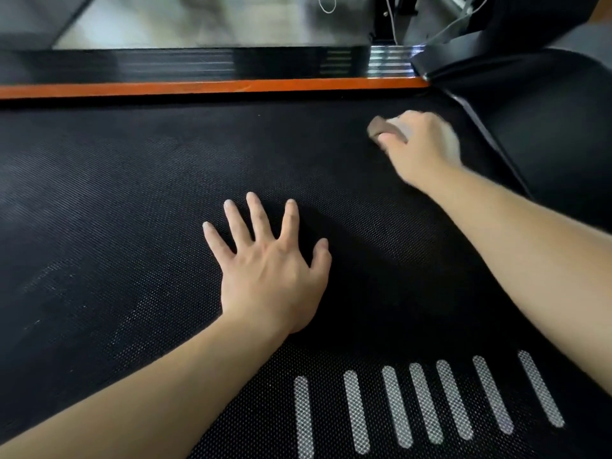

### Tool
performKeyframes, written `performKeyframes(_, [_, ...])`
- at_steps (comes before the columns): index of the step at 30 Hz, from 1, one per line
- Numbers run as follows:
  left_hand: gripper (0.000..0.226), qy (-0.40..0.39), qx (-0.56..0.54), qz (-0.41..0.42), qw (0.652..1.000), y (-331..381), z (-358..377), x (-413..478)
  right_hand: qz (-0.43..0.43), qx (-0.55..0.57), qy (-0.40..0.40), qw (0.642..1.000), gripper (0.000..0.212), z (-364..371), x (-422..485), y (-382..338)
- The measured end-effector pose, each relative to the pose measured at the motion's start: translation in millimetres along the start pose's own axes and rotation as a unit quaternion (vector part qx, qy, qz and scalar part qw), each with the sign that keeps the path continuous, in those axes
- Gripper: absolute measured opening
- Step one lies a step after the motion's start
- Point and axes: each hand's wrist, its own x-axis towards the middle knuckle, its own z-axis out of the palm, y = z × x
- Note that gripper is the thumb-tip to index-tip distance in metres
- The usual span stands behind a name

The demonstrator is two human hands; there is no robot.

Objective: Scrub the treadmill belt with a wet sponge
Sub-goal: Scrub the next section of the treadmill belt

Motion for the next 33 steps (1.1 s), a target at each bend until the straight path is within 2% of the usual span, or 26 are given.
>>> performKeyframes(3, [0.076,0.002,-0.002,-0.001,1.000,0,0,0,-0.038,0.039,-0.029,0.998,0.029,-1,0,5])
performKeyframes(9, [0.079,0.002,-0.001,-0.001,1.000,1,0,-1,0.082,-0.075,0.037,0.993,0.036,1,60,22])
performKeyframes(15, [0.080,0.008,0.004,-0.004,1.000,0,1,0,-0.035,0.009,0.002,0.999,0.032,13,44,16])
performKeyframes(20, [0.079,0.004,0.005,-0.005,1.000,0,1,0,0.063,-0.103,0.044,0.992,0.046,1,80,47])
performKeyframes(25, [0.081,0.004,0.003,-0.004,1.000,0,0,0,0.026,-0.072,0.036,0.996,0.041,-1,67,55])
performKeyframes(33, [0.082,0.002,0.007,-0.007,1.000,0,-1,0,0.050,-0.095,0.051,0.993,0.042,-8,72,69])
